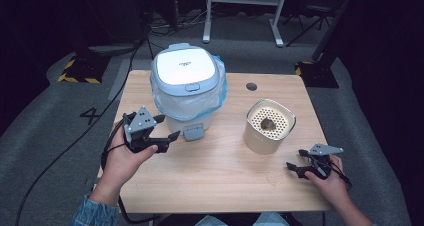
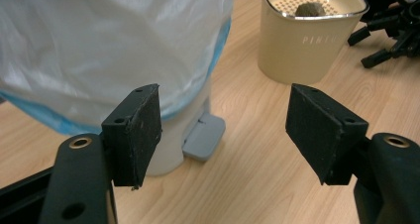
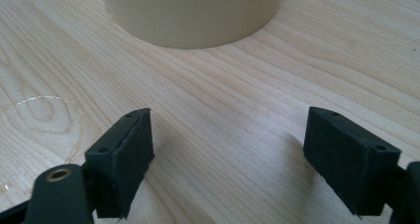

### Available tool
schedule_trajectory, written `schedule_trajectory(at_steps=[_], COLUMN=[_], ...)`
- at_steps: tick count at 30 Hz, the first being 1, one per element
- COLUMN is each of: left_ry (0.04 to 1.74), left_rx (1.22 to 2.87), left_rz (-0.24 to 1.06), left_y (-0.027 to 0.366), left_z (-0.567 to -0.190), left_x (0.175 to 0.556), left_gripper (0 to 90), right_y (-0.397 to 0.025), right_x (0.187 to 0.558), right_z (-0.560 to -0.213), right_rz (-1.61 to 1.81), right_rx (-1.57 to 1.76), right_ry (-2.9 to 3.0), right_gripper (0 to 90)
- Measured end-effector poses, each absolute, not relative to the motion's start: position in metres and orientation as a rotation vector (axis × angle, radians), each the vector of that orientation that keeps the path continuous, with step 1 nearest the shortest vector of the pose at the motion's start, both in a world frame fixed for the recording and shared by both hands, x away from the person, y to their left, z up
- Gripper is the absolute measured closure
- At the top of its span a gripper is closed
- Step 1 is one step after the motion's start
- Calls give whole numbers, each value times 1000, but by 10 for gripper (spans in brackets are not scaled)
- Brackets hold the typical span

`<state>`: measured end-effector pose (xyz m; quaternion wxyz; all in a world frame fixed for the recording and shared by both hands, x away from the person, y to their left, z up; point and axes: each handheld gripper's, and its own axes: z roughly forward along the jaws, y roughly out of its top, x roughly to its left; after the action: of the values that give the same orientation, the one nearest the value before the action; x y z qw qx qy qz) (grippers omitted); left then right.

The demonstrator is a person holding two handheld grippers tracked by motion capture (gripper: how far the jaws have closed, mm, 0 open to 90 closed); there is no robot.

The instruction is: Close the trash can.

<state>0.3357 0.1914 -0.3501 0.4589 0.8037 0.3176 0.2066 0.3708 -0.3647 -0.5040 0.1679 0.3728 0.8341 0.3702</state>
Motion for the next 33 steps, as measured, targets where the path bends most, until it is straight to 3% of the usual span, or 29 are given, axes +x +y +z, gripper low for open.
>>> schedule_trajectory(at_steps=[9, 19, 33], left_ry=[829, 910, 1018], left_rx=[1987, 2053, 2151], left_rz=[513, 433, 373], left_y=[199, 199, 204], left_z=[-388, -444, -489], left_x=[324, 325, 327], left_gripper=[299, 295, 288], right_y=[-365, -365, -365], right_x=[371, 371, 371], right_z=[-504, -504, -504], right_rz=[1053, 1053, 1051], right_rx=[1060, 1060, 1060], right_ry=[2373, 2372, 2372], right_gripper=[199, 199, 199])
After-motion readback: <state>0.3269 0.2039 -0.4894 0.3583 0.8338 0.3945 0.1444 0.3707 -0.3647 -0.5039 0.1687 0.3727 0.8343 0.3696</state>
